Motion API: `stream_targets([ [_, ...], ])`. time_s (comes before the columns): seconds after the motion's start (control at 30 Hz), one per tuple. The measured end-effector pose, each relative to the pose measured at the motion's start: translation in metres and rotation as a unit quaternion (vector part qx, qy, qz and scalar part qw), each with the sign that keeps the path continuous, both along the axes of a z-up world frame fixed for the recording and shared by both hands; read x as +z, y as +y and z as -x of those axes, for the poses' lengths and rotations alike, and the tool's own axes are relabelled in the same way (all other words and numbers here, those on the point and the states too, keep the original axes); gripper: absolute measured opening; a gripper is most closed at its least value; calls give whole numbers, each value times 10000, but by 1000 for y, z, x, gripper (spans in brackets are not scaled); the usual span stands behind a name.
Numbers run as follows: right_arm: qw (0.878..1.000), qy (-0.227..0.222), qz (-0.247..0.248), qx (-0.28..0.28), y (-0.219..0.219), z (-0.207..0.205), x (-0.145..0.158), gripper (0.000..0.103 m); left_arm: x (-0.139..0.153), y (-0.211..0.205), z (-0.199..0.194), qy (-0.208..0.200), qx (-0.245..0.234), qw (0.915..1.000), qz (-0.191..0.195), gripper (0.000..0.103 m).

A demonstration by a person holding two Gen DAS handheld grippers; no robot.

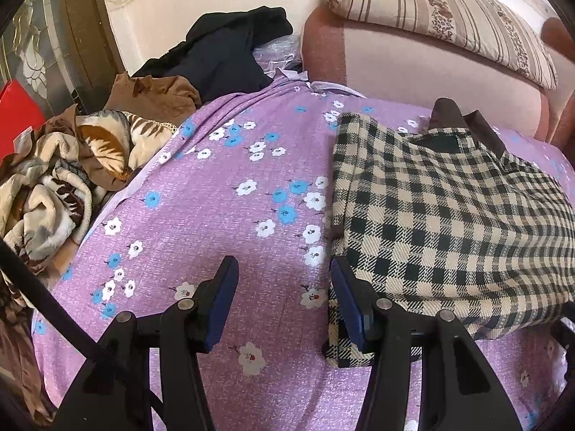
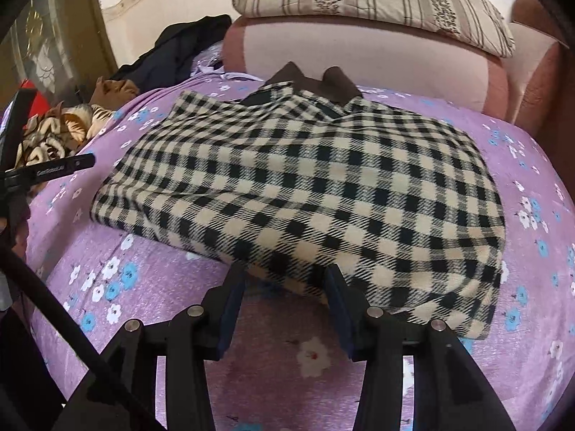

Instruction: Fold large clothes

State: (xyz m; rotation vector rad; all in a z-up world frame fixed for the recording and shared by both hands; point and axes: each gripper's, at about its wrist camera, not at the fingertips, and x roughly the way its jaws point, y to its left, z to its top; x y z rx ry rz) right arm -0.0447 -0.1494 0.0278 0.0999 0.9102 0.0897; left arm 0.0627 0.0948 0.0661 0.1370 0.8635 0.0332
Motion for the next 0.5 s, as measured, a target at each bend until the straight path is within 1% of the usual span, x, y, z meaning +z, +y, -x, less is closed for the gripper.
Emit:
stream_targets([
  [0.17,9998,73,7,179,17,-2,-5,50,-3,0,-4,62,15,9999,82,52],
  [0.3,9987,237,-56,451,43,-8,-13,50,-4,2,-8,150,37,9996,220,52],
  [0.4,9971,251,25,717,69,-14,-16,50,-5,8,-18,265,82,9985,477,52],
  [0.5,9954,234,-11,929,98,-25,-15,50,-5,14,-34,375,81,9966,729,56],
])
